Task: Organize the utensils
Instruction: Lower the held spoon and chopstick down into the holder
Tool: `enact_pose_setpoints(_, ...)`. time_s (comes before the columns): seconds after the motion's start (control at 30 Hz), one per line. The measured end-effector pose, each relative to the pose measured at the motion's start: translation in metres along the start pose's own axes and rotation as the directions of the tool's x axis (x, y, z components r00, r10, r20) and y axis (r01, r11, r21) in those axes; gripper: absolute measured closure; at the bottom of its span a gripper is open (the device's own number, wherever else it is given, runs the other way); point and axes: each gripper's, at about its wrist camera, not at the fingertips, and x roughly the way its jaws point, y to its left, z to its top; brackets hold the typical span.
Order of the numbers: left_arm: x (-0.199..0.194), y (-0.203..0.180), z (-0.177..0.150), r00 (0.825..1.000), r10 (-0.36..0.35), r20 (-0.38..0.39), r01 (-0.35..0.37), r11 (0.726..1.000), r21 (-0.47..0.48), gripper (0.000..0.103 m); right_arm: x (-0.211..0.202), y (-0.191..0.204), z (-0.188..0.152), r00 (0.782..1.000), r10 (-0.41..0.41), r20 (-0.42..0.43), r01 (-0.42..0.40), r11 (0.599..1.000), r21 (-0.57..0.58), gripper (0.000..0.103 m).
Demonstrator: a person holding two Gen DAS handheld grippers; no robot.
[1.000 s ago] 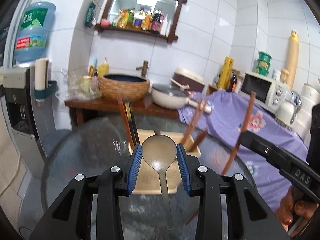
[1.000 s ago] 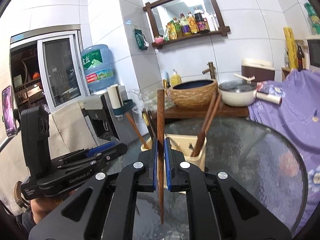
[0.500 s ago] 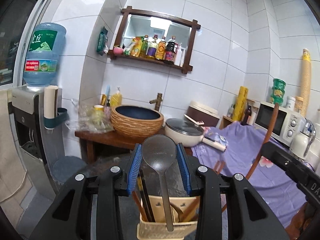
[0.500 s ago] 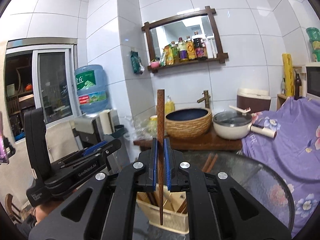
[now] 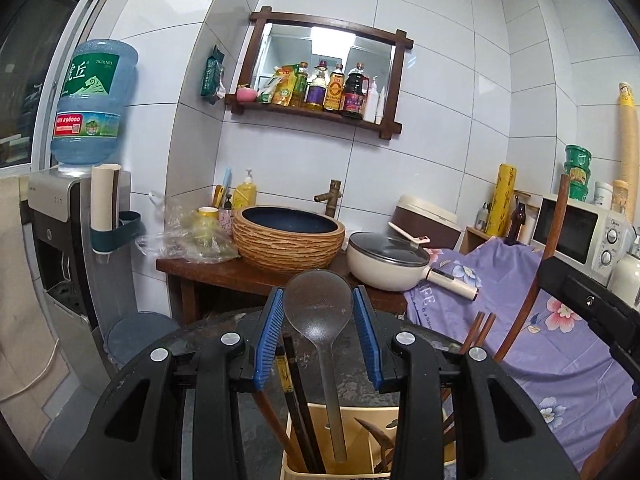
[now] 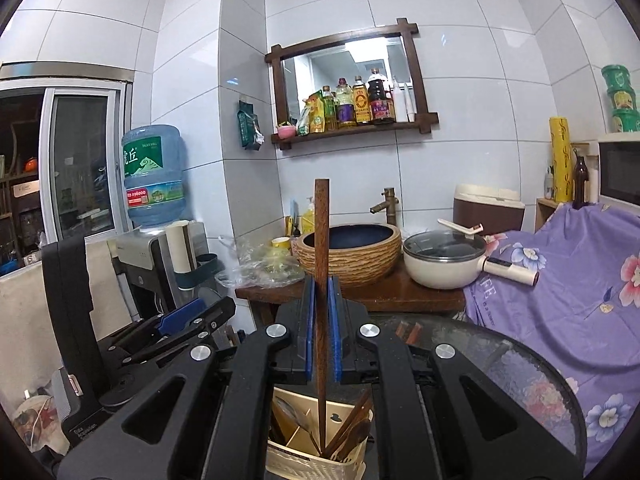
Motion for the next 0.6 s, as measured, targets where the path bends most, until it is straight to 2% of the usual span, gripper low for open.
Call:
enact_pose_setpoints(0.17, 0.004, -0.001, -0.014, 1.000, -0.003, -0.018, 0.003, 1.000, 0.015, 0.068, 0.009, 0.001, -0.019, 1.000, -0.016, -0.013, 0.016, 1.000, -0.011, 0.096)
enact_pose_setpoints(0.3, 0.000, -0.007, -0.023, 0.999, 0.026, 0.025, -0.028, 0.997, 0.077, 0.068, 0.017, 0.003, -0.039, 0.999, -0.019, -0.043, 0.018, 1.000, -0.024, 0.095)
enact_pose_setpoints(0.47, -0.007, -0.008, -0.025, 0.999, -0.009, 0.050, 0.004, 0.996, 0.084, 0.068, 0.022, 0.002, -0.060, 0.997, -0.023, -0.072, 0.021, 0.999, -0.028, 0.095)
enact_pose_setpoints(0.6, -0.008, -0.011, -0.028, 0.998, -0.007, 0.060, 0.000, 0.993, 0.118, 0.068, 0.022, 0.001, -0.070, 0.996, -0.027, -0.088, 0.024, 0.999, -0.036, 0.095)
